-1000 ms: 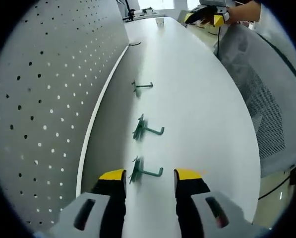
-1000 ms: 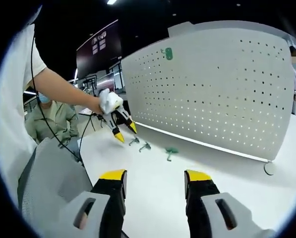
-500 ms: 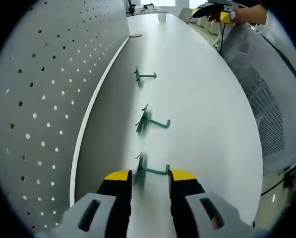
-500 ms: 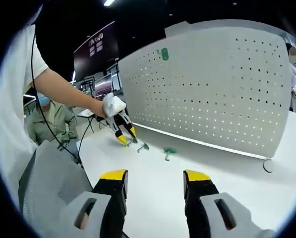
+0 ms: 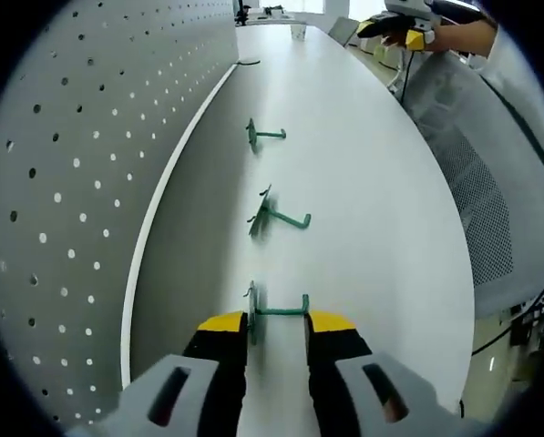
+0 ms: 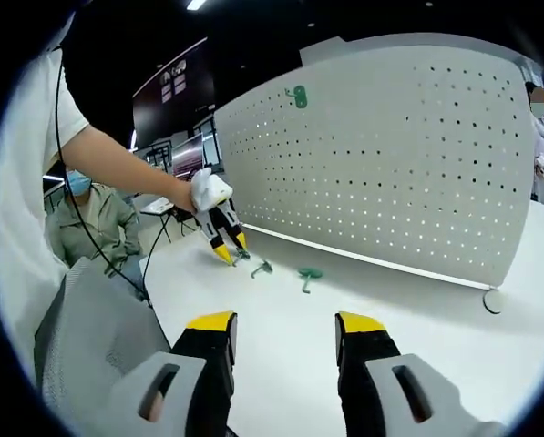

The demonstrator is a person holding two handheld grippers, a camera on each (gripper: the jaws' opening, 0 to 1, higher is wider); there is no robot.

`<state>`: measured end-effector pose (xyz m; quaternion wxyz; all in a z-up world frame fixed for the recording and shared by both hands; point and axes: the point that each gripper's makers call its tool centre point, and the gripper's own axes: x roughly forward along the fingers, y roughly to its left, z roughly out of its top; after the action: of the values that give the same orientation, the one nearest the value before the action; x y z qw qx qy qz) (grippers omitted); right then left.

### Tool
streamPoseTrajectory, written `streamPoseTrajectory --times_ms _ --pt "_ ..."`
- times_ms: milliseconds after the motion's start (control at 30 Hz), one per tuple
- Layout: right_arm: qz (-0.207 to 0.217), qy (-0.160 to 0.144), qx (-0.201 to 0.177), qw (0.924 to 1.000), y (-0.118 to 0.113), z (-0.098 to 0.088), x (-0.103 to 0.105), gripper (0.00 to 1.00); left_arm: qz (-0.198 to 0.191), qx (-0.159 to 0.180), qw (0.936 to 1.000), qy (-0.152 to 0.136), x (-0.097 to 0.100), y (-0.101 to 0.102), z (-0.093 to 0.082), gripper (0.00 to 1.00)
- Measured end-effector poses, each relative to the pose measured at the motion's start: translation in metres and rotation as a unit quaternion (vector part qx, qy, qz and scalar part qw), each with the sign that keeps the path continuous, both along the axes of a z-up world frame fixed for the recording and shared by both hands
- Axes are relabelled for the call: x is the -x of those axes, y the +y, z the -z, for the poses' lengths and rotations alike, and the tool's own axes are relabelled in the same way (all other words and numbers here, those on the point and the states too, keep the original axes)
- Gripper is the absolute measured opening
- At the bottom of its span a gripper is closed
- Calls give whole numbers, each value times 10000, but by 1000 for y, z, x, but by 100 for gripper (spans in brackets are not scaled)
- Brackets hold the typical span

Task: Insert the hook assembly into the mounting plate slot until the hook locks in place.

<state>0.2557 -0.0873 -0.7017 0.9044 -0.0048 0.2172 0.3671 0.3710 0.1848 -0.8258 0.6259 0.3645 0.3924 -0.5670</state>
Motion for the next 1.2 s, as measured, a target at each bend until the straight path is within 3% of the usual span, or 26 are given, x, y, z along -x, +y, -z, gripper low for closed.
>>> streamPoseTrajectory --times_ms 500,700,1200 --pt "21 -1 -41 10000 -1 -1 -1 40 -226 -71 9997 -5 -3 2 3 20" --pt "39 -10 -64 10000 -1 -2 -1 40 -417 -145 9990 -76 -8 4 3 7" --pt "72 -25 -102 9999 -3 -4 -1 40 -545 -74 9981 -279 -10 5 2 2"
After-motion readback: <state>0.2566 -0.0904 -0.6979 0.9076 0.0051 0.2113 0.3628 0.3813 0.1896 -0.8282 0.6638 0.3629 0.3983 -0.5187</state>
